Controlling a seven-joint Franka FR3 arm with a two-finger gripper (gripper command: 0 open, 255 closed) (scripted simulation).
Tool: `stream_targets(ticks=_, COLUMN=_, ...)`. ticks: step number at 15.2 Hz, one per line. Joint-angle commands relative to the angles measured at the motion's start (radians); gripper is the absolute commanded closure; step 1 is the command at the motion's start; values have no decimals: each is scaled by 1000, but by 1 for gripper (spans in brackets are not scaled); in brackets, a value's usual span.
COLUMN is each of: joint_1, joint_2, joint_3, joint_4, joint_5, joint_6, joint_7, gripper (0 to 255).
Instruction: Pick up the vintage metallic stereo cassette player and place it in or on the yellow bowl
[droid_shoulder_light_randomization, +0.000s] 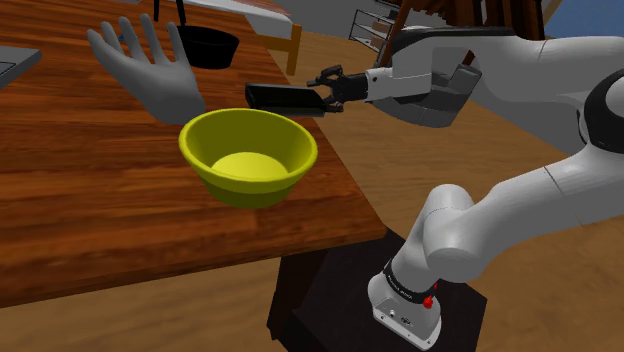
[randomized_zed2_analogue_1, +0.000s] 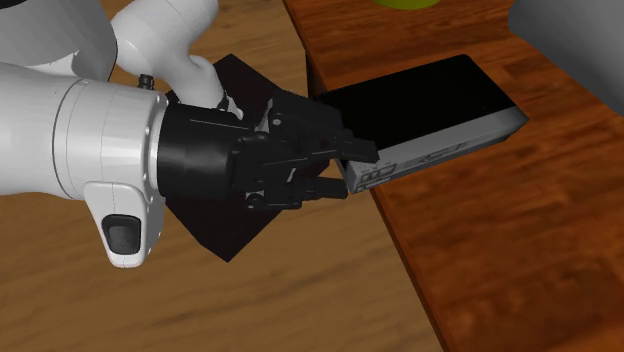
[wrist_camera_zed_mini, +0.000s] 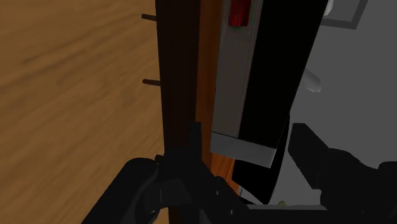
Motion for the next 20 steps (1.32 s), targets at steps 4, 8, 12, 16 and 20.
stream_targets(ticks=4, joint_1=0, joint_2=0, joint_3=0, joint_4=0, joint_5=0, joint_6=0, joint_7=0, gripper=255)
stream_targets(ticks=8, joint_1=0, joint_2=0, joint_3=1, joint_4=0, joint_5=0, joint_6=0, joint_7=0, gripper=255)
stream_targets(ticks=12, joint_1=-12, joint_2=-13, joint_3=21, joint_4=19, joint_5=-21, joint_6=-8, joint_7=43, gripper=255)
stream_targets(ticks=16, joint_1=-26, joint_2=-28, joint_3=47, joint_4=47, joint_5=-46, joint_6=-20, joint_7=99, gripper=255)
stream_targets(ticks=20, joint_1=-38, joint_2=-39, joint_3=70, joint_4=78, joint_5=-70, joint_6=-35, joint_7=152, gripper=255)
